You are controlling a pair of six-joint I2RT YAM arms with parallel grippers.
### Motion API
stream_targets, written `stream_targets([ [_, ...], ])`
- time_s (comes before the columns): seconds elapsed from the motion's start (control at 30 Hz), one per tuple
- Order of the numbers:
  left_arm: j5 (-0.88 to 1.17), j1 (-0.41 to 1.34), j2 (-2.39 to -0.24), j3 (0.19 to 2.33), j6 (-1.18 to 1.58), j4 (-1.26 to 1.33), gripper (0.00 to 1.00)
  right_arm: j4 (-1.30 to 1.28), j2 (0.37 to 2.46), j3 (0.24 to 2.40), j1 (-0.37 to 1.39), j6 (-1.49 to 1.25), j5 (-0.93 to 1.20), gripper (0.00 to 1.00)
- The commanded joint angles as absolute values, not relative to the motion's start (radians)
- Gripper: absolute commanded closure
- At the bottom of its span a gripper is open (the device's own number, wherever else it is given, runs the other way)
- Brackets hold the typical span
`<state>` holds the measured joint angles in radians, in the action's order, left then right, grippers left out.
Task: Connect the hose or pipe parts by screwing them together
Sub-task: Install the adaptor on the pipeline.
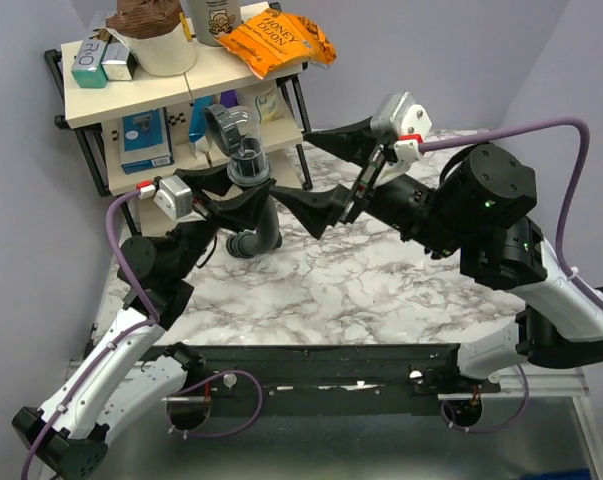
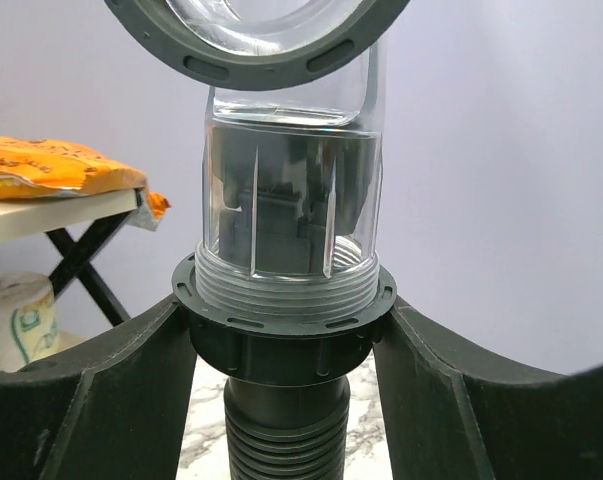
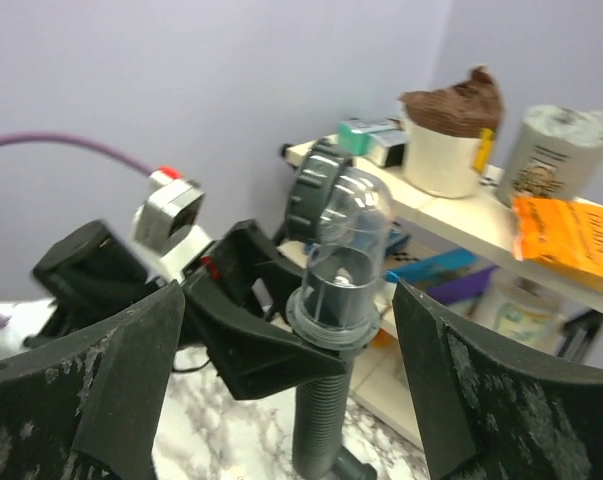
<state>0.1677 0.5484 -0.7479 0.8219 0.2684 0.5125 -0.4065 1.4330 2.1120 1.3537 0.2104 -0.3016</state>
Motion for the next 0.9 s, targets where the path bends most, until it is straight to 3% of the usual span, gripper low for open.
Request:
stream_targets([
  [0.0,0.365,0.537,-0.738,0.828,0.356,0.541,1.00,-0.499,1.382,2.011,1.206,0.097,0.102,0.07],
  [0.13,0.564,0.534,-0.742,0.825,0.480,0.644,1.00,-0.514,1.355,1.973,1.115,0.078,0.308,0.06],
  [0.33,0.748,0.535,-0.762,0.853,0.581,0.693,1.00,-0.531,1.371,1.976,1.089,0.080,0.366,0.05],
  [0.63,0.787,0.538,-0.761,0.867,0.611,0.698,1.00,-0.526,1.439,2.003,1.071,0.064,0.443,0.06],
  [0.77,0.779,0.537,-0.756,0.870,0.604,0.695,1.00,-0.525,1.476,2.022,1.066,0.052,0.468,0.18],
  [0.87,0.772,0.538,-0.753,0.865,0.597,0.695,1.00,-0.523,1.496,2.039,1.063,0.037,0.472,0.40],
])
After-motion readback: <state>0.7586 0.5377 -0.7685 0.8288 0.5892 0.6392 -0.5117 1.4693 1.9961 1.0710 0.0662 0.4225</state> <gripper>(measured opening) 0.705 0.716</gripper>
